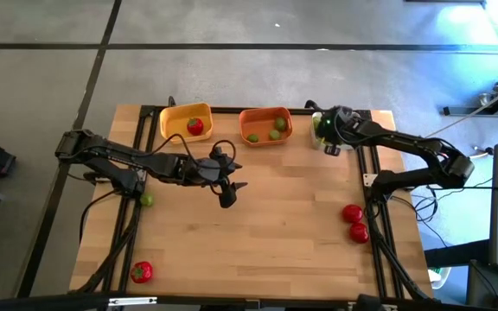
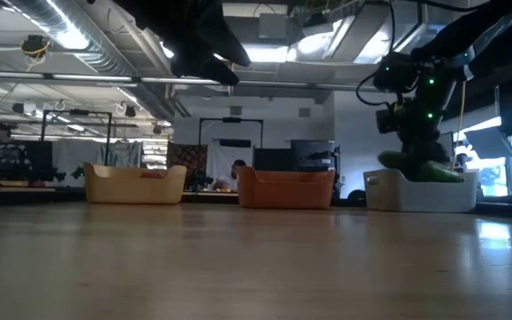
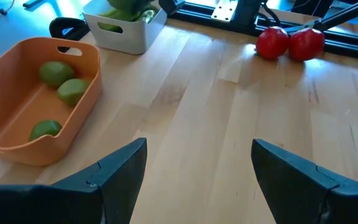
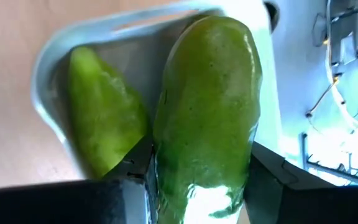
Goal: Sort produce into baskets
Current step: Put the cucumber into the white bin, then put the lime into the orange bin
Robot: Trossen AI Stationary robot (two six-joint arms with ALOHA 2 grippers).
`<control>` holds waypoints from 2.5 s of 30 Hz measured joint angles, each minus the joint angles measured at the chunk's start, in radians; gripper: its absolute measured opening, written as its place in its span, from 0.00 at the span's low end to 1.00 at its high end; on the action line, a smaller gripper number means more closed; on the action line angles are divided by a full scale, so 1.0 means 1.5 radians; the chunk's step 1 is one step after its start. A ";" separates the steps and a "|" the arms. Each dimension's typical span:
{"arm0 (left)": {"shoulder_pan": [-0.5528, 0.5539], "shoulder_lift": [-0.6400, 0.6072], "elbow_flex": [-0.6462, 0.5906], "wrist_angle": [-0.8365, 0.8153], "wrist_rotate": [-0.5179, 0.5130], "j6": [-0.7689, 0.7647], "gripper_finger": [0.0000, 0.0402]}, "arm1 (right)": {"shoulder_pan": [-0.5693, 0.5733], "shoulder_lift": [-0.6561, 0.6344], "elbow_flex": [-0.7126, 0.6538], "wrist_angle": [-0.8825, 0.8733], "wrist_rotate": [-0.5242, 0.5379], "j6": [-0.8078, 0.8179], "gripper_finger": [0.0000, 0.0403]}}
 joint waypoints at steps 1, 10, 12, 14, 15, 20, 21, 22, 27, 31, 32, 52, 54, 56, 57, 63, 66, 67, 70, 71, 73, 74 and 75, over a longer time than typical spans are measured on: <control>0.000 0.000 0.000 0.000 0.000 0.000 0.71 | 0.000 0.000 0.000 -0.009 0.000 0.006 0.36; -0.004 0.000 0.000 0.000 0.000 -0.023 0.71 | 0.000 0.011 0.000 -0.028 -0.005 0.036 0.52; -0.003 0.000 0.000 -0.001 0.000 -0.023 0.71 | 0.000 0.011 0.000 -0.023 -0.005 0.044 0.59; -0.004 0.000 0.000 -0.003 0.000 -0.023 0.71 | 0.000 0.010 0.000 -0.018 -0.003 0.045 0.64; -0.005 0.000 0.000 -0.002 0.000 -0.022 0.71 | 0.000 0.010 0.002 -0.022 0.004 0.045 0.67; -0.001 0.000 0.000 0.018 0.000 -0.016 0.71 | 0.001 -0.012 0.066 -0.060 0.004 0.085 0.73; 0.001 0.000 0.000 0.026 0.000 -0.012 0.71 | 0.001 -0.016 0.082 -0.075 -0.001 0.086 0.73; 0.002 0.000 0.000 0.030 0.000 -0.011 0.71 | 0.001 -0.019 0.098 -0.088 -0.004 0.094 0.73; 0.002 0.002 0.000 0.024 0.000 0.013 0.71 | 0.001 -0.050 0.158 -0.114 -0.034 0.137 0.73; -0.003 0.006 0.000 0.005 0.000 0.050 0.71 | 0.001 -0.081 0.172 -0.103 -0.110 0.185 0.72; -0.006 0.005 0.000 0.004 0.000 0.060 0.71 | 0.001 -0.087 0.174 -0.098 -0.136 0.193 0.72; -0.235 -0.011 0.000 -0.340 0.265 -0.312 0.71 | 0.336 -0.122 0.174 0.048 -0.419 0.343 0.72; -0.253 -0.011 0.000 -0.379 0.269 -0.338 0.71 | 0.362 -0.121 0.174 0.049 -0.405 0.348 0.72; -0.263 -0.011 0.000 -0.444 0.269 -0.368 0.71 | 0.386 -0.117 0.173 0.054 -0.382 0.348 0.72; -0.264 -0.011 0.000 -0.481 0.269 -0.383 0.71 | 0.395 -0.116 0.174 0.054 -0.371 0.347 0.72; -0.224 -0.011 0.000 -0.723 0.237 -0.422 0.71 | 0.404 -0.103 0.173 0.040 -0.350 0.349 0.72; -0.190 -0.011 0.000 -0.797 0.223 -0.385 0.71 | 0.401 -0.088 0.173 0.051 -0.350 0.342 0.72; -0.177 -0.011 -0.001 -0.812 0.222 -0.364 0.71 | 0.402 -0.082 0.173 0.059 -0.350 0.339 0.72; -0.132 -0.011 -0.015 -0.820 0.219 -0.303 0.71 | 0.402 -0.069 0.173 0.064 -0.350 0.337 0.72; -0.119 -0.011 -0.020 -0.820 0.218 -0.283 0.71 | 0.402 -0.065 0.173 0.064 -0.351 0.336 0.72; -0.099 -0.011 -0.032 -0.817 0.219 -0.247 0.71 | 0.402 -0.058 0.173 0.059 -0.353 0.336 0.72; -0.091 -0.011 -0.037 -0.816 0.222 -0.232 0.71 | 0.402 -0.057 0.173 0.057 -0.354 0.336 0.72; -0.085 -0.011 -0.041 -0.818 0.225 -0.217 0.71 | 0.402 -0.056 0.173 0.055 -0.353 0.336 0.72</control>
